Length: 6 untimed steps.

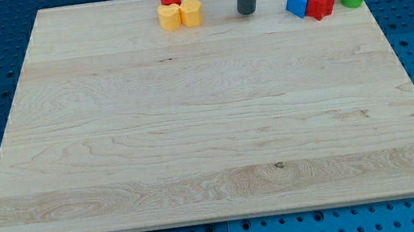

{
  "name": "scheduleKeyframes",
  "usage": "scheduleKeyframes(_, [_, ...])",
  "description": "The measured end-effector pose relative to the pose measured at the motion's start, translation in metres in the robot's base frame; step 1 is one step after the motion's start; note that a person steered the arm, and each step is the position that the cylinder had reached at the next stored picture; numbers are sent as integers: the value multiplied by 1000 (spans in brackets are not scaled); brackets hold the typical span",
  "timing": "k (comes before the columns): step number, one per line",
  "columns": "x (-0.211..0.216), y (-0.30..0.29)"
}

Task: Touch the right side of the red circle

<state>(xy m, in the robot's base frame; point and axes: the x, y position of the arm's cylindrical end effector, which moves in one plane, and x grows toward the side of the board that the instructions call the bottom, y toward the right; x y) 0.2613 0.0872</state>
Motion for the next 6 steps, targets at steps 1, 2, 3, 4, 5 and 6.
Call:
scheduleKeyframes(1, [0, -2])
scheduleKeyframes(2, [0, -20])
scheduleKeyframes(3, [0, -29])
scheduleKeyframes(4, [-8, -29])
scheduleKeyframes(5, [-29, -59])
scheduleKeyframes(6, [-36, -79])
